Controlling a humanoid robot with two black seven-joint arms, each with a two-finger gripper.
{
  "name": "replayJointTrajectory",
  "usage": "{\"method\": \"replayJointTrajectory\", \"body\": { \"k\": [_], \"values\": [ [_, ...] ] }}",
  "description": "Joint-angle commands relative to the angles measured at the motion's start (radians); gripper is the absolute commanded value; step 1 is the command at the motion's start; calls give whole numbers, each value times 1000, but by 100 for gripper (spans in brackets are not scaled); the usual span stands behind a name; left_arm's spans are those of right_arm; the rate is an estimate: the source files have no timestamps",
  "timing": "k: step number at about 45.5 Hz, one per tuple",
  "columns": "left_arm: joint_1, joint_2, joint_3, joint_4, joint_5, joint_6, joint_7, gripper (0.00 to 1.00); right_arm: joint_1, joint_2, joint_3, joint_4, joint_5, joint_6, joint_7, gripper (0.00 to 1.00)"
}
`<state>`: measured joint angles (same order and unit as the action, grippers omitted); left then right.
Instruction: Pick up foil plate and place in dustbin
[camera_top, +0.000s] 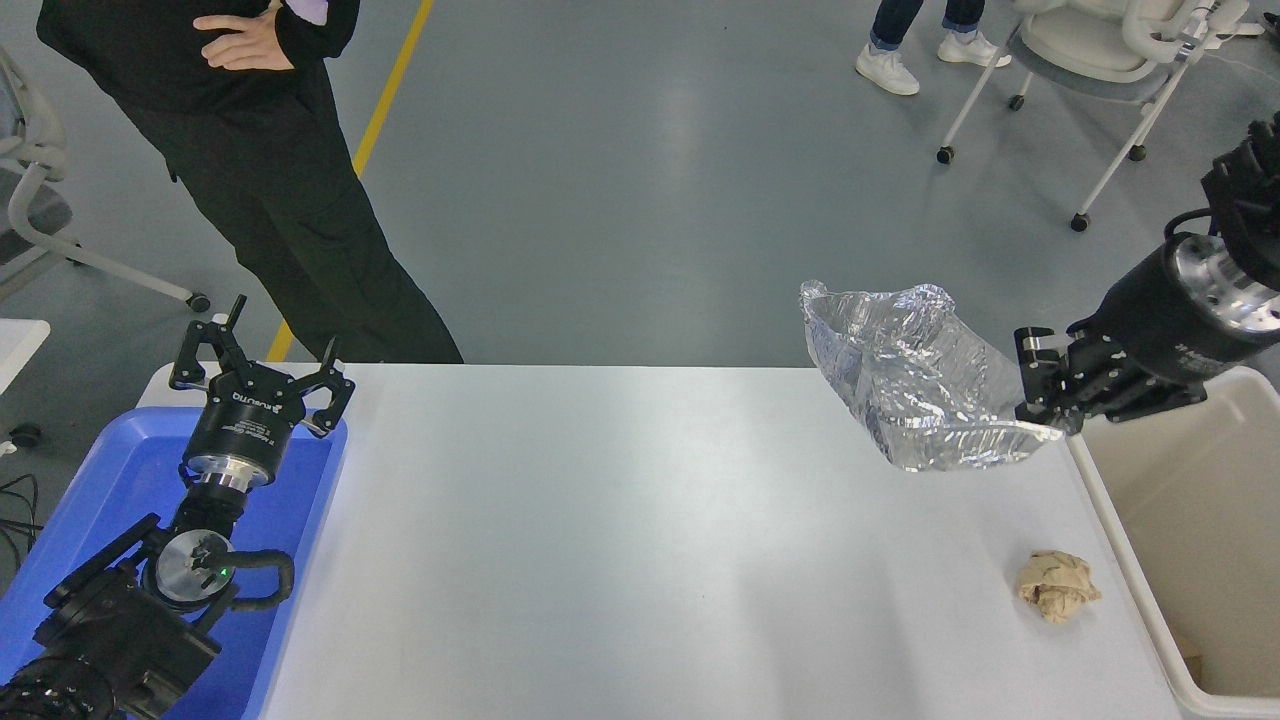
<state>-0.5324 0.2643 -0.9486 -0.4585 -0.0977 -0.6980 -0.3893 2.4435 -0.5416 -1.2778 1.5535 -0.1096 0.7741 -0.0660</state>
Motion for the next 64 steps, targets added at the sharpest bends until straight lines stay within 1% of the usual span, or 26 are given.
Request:
{"method": "replayJointTrajectory", "body": {
  "k": [1,25,32,40,50,54,58,64],
  "values": [
    [0,1,-1,0,0,0,0,100,55,6,-38,8,21,11,0,0],
    [0,1,-1,0,0,0,1,100,97,15,-81,4,22,11,-2,0],
    [0,1,-1,0,0,0,1,100,95,5,-156,-6,24,11,-2,0],
    [0,0,-1,0,0,0,0,100,98,-17,-319,-15,18,8,-2,0],
    [0,1,-1,0,0,0,0,100,97,-93,-394,-41,-10,-108,-8,0],
    [0,0,-1,1,0,0,0,100,77,-104,-397,-61,-45,-151,-9,0],
    [0,0,-1,0,0,0,0,100,40,-109,-396,-69,-53,-219,-9,0],
    [0,1,-1,0,0,0,0,100,9,-144,-403,-102,-55,-286,-9,0]
  ]
}}
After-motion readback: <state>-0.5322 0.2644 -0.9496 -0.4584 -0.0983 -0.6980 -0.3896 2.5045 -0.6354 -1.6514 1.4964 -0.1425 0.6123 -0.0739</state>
